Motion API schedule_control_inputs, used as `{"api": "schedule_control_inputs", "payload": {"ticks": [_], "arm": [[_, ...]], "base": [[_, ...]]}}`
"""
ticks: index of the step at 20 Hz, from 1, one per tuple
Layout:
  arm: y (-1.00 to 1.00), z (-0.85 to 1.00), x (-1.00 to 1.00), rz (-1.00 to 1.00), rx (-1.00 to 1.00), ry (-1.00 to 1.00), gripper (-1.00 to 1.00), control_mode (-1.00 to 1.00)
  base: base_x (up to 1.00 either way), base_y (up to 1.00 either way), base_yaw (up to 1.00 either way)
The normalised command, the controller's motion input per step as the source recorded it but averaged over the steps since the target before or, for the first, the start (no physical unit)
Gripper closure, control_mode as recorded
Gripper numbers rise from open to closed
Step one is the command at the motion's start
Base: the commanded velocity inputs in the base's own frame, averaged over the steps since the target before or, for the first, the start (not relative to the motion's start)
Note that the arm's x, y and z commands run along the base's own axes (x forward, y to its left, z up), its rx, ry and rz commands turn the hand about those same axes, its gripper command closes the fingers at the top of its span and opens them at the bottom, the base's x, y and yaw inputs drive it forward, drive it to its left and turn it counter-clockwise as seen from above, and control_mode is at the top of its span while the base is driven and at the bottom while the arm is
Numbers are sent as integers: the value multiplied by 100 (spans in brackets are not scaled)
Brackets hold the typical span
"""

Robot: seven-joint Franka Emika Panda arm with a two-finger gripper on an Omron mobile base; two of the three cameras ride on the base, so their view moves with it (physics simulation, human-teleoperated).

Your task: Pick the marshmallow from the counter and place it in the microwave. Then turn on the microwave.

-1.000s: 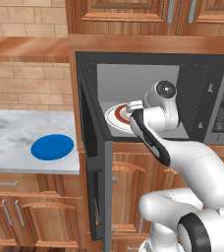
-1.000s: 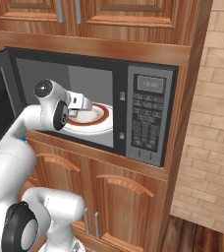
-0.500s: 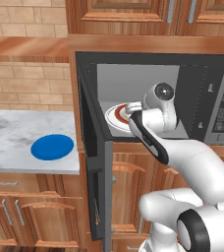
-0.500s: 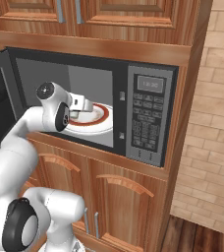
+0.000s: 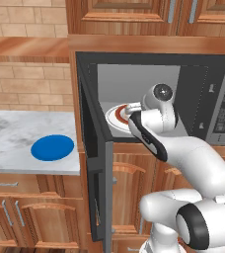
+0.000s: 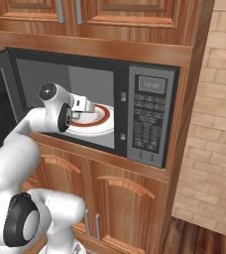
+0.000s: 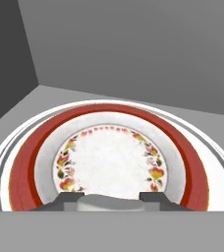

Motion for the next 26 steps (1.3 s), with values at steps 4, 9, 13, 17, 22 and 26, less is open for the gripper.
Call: {"api": "schedule_control_inputs", "payload": {"ticks": [4, 9, 13, 17, 22, 26], "arm": [[0, -4, 12, -1, 0, 0, 100, -100], [0, -5, 10, -1, 0, 0, 100, -100], [0, -7, 9, -1, 0, 0, 100, -100], [0, -6, 9, -1, 0, 0, 100, -100], [0, -5, 9, -1, 0, 0, 100, -100], [0, -5, 10, -1, 0, 0, 100, -100]], "base": [[0, 0, 0], [0, 0, 0], [0, 0, 0], [0, 0, 0], [0, 0, 0], [0, 0, 0]]}}
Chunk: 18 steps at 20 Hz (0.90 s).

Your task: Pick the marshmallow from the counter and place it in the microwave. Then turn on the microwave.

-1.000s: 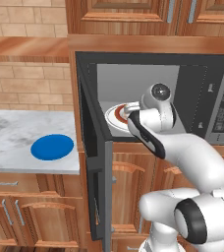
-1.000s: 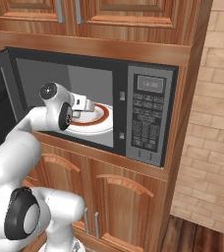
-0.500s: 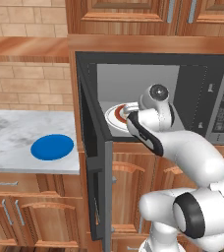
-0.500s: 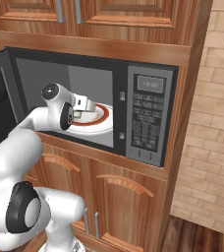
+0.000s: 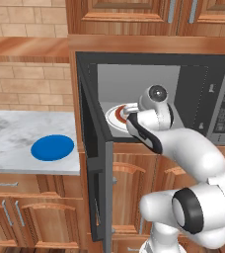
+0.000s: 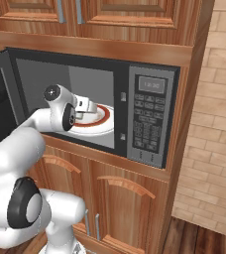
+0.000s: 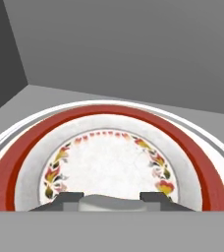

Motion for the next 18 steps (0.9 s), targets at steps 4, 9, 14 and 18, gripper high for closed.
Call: {"api": "schedule_control_inputs", "payload": {"ticks": [4, 9, 14, 18], "arm": [[0, -6, 9, -1, 0, 0, 100, -100], [0, -5, 9, -1, 0, 0, 100, -100], [0, -4, 9, -1, 0, 0, 100, -100], [0, -4, 10, -1, 0, 0, 100, -100]], "base": [[0, 0, 0], [0, 0, 0], [0, 0, 0], [0, 0, 0]]}}
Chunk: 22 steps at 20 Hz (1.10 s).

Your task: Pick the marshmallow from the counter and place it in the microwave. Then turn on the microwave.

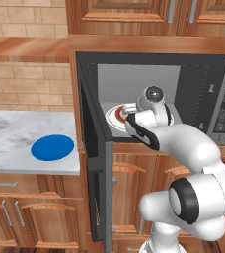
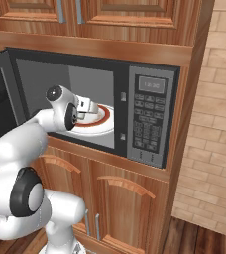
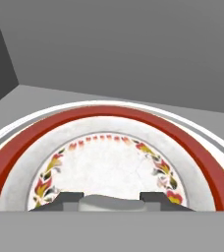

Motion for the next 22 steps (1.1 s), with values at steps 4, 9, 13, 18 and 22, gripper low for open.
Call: {"api": "schedule_control_inputs", "payload": {"ticks": [4, 9, 13, 18, 22], "arm": [[0, -4, 10, -1, 0, 0, 100, -100], [0, -3, 10, 0, 0, 0, 100, -100], [0, -4, 11, 0, 0, 0, 100, -100], [0, -4, 12, 0, 0, 0, 100, -100], [0, -5, 11, 0, 0, 0, 100, -100]], "base": [[0, 0, 0], [0, 0, 0], [0, 0, 0], [0, 0, 0], [0, 0, 0]]}}
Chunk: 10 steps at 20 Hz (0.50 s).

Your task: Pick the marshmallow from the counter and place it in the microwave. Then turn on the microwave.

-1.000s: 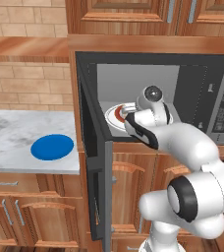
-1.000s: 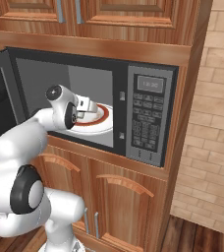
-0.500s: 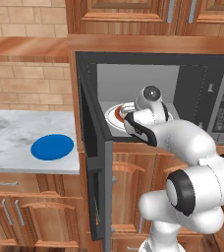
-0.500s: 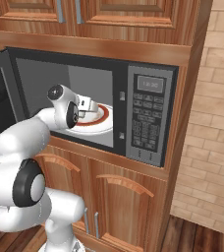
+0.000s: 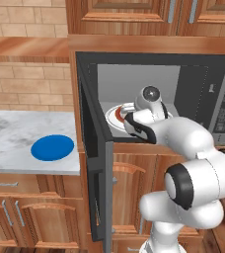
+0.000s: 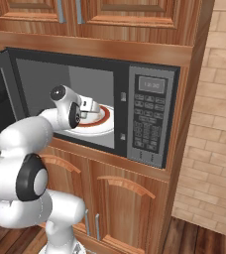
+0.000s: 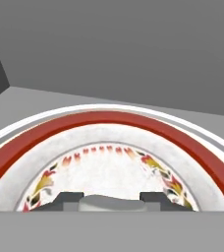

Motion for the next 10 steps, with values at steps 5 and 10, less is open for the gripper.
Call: {"api": "schedule_control_inputs", "payload": {"ticks": [5, 10], "arm": [[0, -6, 10, 0, 0, 0, 100, -100], [0, -7, 10, 0, 0, 0, 100, -100]], "base": [[0, 0, 0], [0, 0, 0]]}}
